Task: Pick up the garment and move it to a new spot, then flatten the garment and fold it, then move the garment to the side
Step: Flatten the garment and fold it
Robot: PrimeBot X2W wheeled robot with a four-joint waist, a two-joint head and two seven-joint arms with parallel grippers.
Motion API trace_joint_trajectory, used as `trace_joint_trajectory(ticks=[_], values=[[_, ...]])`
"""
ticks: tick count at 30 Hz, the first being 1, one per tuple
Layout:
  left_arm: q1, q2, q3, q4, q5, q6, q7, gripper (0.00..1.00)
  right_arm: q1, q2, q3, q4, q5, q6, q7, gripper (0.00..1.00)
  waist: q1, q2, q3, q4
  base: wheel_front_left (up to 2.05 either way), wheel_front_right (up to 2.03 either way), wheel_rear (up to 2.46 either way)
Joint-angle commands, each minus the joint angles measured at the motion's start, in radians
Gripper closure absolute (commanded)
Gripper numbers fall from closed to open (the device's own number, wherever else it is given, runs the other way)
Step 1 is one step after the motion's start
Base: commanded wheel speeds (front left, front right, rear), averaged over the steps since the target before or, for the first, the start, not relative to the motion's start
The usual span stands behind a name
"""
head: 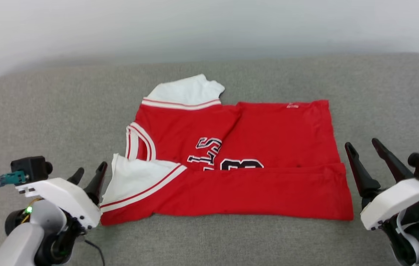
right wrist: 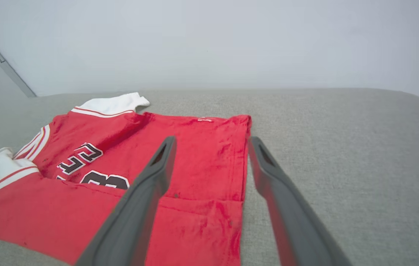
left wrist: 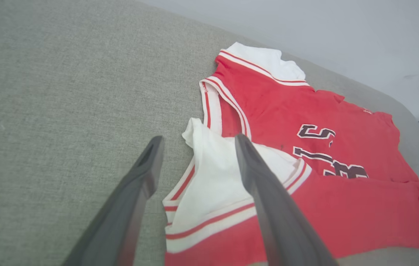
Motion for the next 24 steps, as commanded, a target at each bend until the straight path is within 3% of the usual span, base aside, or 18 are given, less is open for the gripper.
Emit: trace_joint_trajectory(ticks=[1, 9, 12, 17, 24], values=[[0.013, 0.011, 0.005, -0.012, -0.005, 0.006, 0.007, 0.0, 0.018, 0.01, -0.005, -0.011, -0.006, -0.001, -0.01, 0.0, 0.0, 0.0, -0.032, -0.014, 0.0, 0.0, 0.0], [0.054, 0.174, -0.01, -0.165, -0.061, 0.026, 0.261, 0.0, 0.108, 0.069, -0.045, -0.123, -0.092, -0.001, -0.043, 0.0, 0.0, 0.0, -0.07, -0.054, 0.0, 0.0, 0.0], [0.07, 0.209, -0.018, -0.177, -0.1, 0.039, 0.355, 0.0, 0.131, 0.086, -0.044, -0.157, -0.111, -0.001, -0.036, 0.0, 0.0, 0.0, -0.062, -0.077, 0.0, 0.0, 0.0], [0.107, 0.218, -0.019, -0.155, -0.156, 0.068, 0.429, 0.0, 0.148, 0.112, -0.036, -0.198, -0.132, -0.001, -0.045, 0.0, 0.0, 0.0, -0.035, -0.121, 0.0, 0.0, 0.0], [0.114, 0.176, -0.034, -0.052, -0.203, 0.079, 0.472, 0.0, 0.137, 0.128, -0.024, -0.215, -0.134, -0.001, -0.058, 0.0, 0.0, 0.0, 0.021, -0.16, 0.0, 0.0, 0.0]])
